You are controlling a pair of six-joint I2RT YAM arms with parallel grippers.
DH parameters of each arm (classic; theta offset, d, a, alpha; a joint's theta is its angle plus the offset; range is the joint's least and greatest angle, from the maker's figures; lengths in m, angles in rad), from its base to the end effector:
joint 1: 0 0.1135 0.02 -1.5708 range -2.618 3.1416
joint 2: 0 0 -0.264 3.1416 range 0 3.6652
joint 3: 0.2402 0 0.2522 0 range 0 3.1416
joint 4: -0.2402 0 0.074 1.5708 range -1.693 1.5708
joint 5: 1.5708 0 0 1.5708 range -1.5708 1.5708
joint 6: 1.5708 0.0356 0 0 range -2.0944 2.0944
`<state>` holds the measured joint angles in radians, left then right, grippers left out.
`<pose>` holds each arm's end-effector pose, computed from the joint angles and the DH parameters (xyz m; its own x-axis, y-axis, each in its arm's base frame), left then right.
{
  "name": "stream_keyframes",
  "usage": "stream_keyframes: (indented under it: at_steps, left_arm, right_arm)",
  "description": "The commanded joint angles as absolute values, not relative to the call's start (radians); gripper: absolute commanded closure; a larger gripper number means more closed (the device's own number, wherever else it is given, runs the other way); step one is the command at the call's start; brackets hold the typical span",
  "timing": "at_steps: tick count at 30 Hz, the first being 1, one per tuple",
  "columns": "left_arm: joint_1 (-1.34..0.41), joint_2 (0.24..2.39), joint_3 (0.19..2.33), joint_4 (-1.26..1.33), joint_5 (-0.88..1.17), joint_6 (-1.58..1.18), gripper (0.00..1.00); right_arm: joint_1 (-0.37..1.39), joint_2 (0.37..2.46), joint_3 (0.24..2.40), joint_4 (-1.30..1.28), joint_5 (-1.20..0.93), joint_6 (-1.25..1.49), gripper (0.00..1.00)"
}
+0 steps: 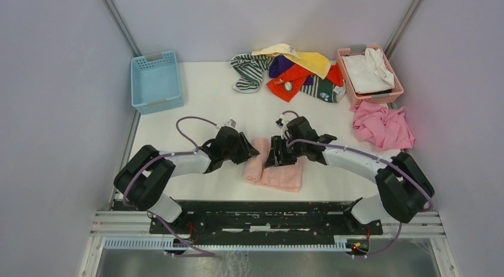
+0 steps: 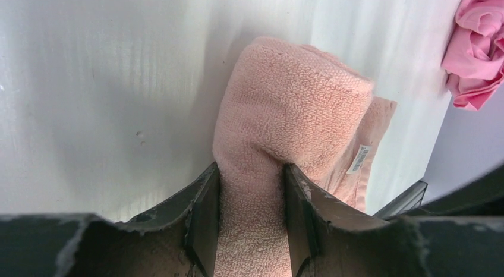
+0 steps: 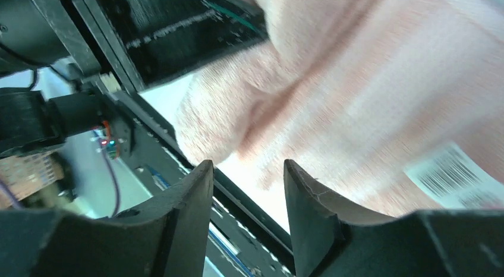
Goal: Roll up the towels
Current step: Roll the towel at the center of the board.
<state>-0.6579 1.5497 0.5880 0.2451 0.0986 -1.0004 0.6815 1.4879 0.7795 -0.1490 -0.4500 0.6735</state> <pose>0.2244 -0.1778 0.1390 -0.8422 -0.4077 -0.3527 -0.0772 0.7387 -0.6696 0.2175 0.1964 0.1826 -0.9507 -0.0480 -0.3064 -0.2499 0.7036 0.6652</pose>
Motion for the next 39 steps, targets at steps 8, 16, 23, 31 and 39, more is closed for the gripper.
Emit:
stream_keyframes:
  at_steps: [8, 16, 23, 31, 39]
  left_arm:
    - [-0.655, 1.469, 0.558, -0.029, -0.191, -1.021, 0.6]
    - [-0.639, 1.368, 0.525, -0.176, -0.315, -1.08, 0.65]
    - [-0.616, 1.353, 0.516, -0.217, -0.365, -1.144, 0.7]
    - [-0.611, 1.338, 0.552, -0.324, -0.424, -1.241, 0.72]
    - [-0.612, 1.309, 0.544, -0.364, -0.418, -1.324, 0.73]
  right_arm:
    - [0.684, 1.53, 0.884, -0.471, -0.066, 0.519, 0.46]
    - [0.685, 1.865, 1.221, -0.412, -0.01, 0.292, 0.47]
    - [0.697, 1.964, 1.447, -0.452, -0.053, 0.234, 0.45]
    - [0.82, 1.623, 1.183, -0.329, -0.072, 0.374, 0.35]
    - [0.96, 1.608, 1.045, -0.08, -0.048, 0.579, 0.27]
